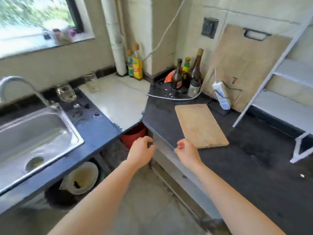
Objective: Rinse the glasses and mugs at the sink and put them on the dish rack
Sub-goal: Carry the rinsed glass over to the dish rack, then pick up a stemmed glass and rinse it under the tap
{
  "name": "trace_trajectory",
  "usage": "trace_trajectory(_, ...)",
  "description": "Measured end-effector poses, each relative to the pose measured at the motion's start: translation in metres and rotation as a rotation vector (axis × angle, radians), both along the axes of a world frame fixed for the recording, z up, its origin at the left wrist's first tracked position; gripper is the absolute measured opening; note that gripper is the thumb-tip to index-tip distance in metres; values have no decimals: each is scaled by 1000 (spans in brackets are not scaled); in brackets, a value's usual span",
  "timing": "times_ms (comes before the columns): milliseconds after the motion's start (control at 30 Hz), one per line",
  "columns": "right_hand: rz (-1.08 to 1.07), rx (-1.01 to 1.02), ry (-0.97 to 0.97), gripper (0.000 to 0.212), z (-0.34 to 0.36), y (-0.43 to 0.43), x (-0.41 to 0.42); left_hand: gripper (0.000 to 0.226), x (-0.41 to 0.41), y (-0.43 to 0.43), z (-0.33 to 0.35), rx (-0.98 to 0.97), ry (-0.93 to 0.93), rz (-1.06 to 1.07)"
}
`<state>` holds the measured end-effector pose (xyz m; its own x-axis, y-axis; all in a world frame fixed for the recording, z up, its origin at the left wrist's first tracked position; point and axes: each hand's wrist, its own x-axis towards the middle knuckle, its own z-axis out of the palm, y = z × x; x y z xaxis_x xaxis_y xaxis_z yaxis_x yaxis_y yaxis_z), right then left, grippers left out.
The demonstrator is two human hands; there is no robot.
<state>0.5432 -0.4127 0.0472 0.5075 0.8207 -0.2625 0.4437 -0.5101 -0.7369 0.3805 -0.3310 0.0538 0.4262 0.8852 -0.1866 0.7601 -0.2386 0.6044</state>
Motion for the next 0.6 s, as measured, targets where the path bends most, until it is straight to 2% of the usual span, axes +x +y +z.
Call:
trace_trajectory(267, 325, -2, -9, 31, 16, 132, -167, 38, -180, 84, 19, -1, -38, 329)
trace_trajectory(400, 435, -8, -17, 32, 21, 195, -216, 37, -229, 123, 27, 1, -63, 454)
trace_trajectory(600, 516, 18, -38, 35, 25, 299, -266, 38, -275, 207, 22, 39, -69, 505)
